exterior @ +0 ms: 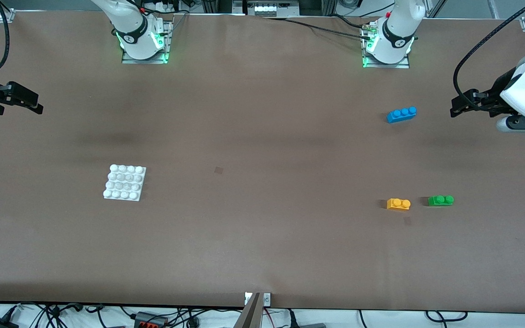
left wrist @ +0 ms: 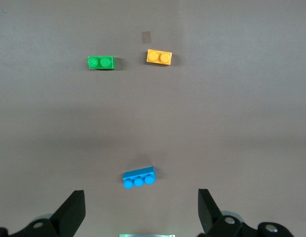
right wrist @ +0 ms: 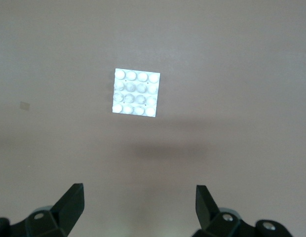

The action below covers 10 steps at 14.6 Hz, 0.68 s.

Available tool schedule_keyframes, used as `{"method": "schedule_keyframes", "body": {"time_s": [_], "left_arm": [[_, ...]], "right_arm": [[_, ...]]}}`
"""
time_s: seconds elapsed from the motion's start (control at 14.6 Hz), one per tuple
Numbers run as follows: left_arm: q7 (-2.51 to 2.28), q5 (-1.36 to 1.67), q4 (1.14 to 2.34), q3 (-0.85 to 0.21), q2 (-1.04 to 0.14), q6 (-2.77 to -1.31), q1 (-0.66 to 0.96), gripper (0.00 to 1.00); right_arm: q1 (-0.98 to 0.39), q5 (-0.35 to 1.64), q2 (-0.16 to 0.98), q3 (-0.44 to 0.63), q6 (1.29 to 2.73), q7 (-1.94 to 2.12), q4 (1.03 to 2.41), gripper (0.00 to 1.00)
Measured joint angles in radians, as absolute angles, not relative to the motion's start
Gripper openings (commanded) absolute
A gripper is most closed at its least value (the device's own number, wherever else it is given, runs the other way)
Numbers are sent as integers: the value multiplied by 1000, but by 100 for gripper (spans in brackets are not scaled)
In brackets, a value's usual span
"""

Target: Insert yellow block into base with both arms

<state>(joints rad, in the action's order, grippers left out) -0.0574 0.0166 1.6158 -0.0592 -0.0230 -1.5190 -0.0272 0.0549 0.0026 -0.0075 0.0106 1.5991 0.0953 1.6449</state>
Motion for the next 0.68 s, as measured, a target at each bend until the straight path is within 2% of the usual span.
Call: {"method": "schedule_keyframes", "body": {"time_s": [0.68], "left_arm": [[-58,19,1616,-59,-24,-1519,-28,100]], "right_arm": [[52,-10,15,4,1546,96,1646,100]]}}
